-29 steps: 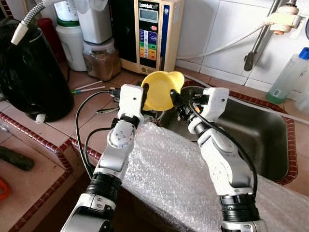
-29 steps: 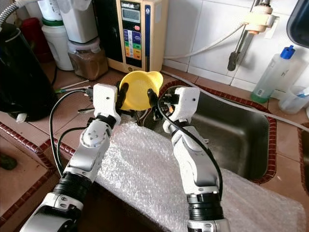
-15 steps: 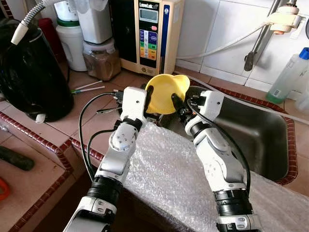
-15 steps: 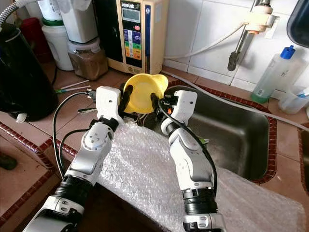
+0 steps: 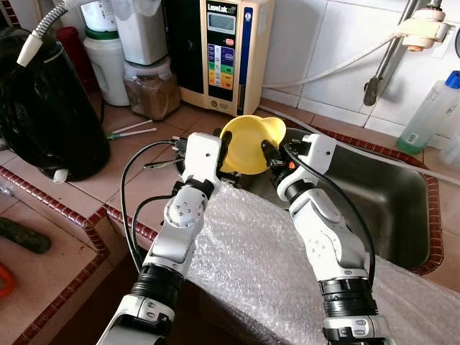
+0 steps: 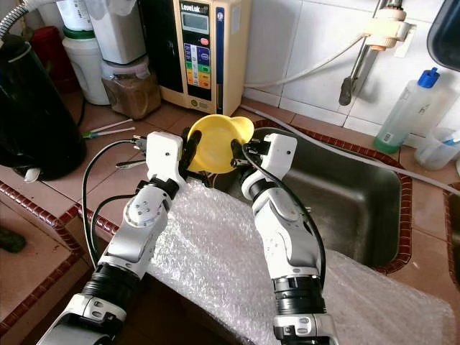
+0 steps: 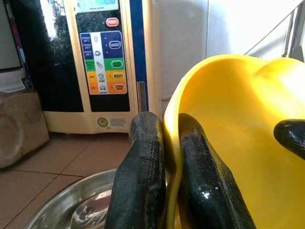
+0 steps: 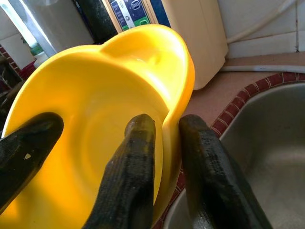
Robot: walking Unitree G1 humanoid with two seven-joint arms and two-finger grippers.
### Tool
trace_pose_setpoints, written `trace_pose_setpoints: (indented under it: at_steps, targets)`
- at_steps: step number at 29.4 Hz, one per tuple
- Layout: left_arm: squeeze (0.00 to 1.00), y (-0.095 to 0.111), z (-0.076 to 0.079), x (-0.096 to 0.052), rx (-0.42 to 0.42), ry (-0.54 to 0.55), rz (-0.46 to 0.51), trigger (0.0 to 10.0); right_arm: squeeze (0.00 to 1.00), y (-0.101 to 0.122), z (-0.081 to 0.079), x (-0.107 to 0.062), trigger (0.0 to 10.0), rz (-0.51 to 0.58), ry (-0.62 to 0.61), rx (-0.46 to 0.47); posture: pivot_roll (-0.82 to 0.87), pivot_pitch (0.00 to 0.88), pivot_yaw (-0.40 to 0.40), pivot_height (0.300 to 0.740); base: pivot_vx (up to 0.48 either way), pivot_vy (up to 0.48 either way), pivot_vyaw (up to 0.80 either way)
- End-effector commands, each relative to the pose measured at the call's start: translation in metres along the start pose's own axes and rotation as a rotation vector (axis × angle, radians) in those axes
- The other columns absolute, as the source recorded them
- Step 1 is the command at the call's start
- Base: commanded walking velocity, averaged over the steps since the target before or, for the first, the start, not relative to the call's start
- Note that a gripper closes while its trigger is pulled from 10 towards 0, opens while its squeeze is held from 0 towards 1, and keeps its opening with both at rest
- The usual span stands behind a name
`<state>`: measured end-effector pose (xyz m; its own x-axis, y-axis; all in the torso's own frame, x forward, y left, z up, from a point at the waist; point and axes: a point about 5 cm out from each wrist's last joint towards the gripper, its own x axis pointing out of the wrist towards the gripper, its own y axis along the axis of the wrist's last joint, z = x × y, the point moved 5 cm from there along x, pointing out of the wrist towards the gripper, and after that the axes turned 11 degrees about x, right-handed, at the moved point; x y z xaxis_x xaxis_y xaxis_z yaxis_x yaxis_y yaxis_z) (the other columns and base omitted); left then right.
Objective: Kitchen organization
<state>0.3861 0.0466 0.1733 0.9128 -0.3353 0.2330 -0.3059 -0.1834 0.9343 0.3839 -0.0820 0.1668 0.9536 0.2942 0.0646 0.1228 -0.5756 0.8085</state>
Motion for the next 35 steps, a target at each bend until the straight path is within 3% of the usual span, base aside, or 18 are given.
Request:
trace_pose_setpoints:
  at_steps: [1,11,12,14,15,19,20,24,27,28,35]
  targets:
    - [0.0,0.017,-0.002,0.002,0.002,0.003,0.069,0.0,0.0,-0.006,0.015,-0.002,0.0,-0.041,-0.044,-0.002,0.05,0.0,-0.002,0.74,0.0,0.0,0.0]
    - [0.0,0.023,0.0,0.004,-0.006,-0.007,0.085,0.0,0.0,-0.011,0.012,-0.001,0.0,-0.056,-0.038,-0.001,0.05,0.0,0.002,0.74,0.0,0.0,0.0]
    - [0.0,0.022,0.001,0.004,-0.005,-0.011,0.079,10.0,0.0,-0.011,0.012,0.0,0.0,-0.055,-0.038,-0.001,0.05,0.0,0.003,0.74,0.0,0.0,0.0]
    - [0.0,0.022,0.001,0.004,-0.005,-0.011,0.079,10.0,0.0,-0.011,0.012,0.0,0.0,-0.055,-0.038,-0.001,0.05,0.0,0.003,0.74,0.0,0.0,0.0]
    - [0.75,0.023,0.001,0.003,-0.014,-0.015,0.086,10.0,0.0,-0.011,0.014,-0.001,0.0,-0.05,-0.046,-0.005,0.05,0.0,0.008,0.74,0.0,0.0,0.0]
    - [0.75,0.024,-0.001,0.003,-0.021,-0.006,0.092,10.0,0.0,-0.011,0.015,-0.001,0.0,-0.05,-0.051,-0.005,0.05,0.0,0.008,0.74,0.0,0.0,0.0]
    - [1.0,0.024,-0.001,0.003,-0.03,-0.003,0.092,10.0,0.0,-0.01,0.015,0.0,0.0,-0.047,-0.053,-0.004,0.05,0.0,0.007,0.74,0.0,0.0,0.0]
    - [1.0,0.027,0.001,0.003,-0.044,-0.023,0.108,10.0,0.0,-0.009,0.016,0.001,0.0,-0.037,-0.059,-0.012,0.06,0.0,0.006,0.74,0.0,0.0,0.0]
    - [1.0,0.035,0.017,0.001,-0.055,-0.134,0.147,10.0,0.0,-0.006,0.02,0.002,0.0,-0.022,-0.079,-0.026,0.06,0.0,0.003,0.74,0.0,0.0,0.0]
    - [1.0,0.039,0.025,0.0,-0.015,-0.187,0.174,10.0,0.0,-0.003,0.022,0.003,0.0,-0.009,-0.094,-0.04,0.06,0.0,0.001,0.74,0.0,0.0,0.0]
    - [1.0,0.039,0.023,0.001,-0.029,-0.203,0.166,10.0,0.0,0.006,0.03,0.004,0.0,0.016,-0.119,-0.078,0.06,0.0,-0.002,0.74,0.0,0.0,0.0]
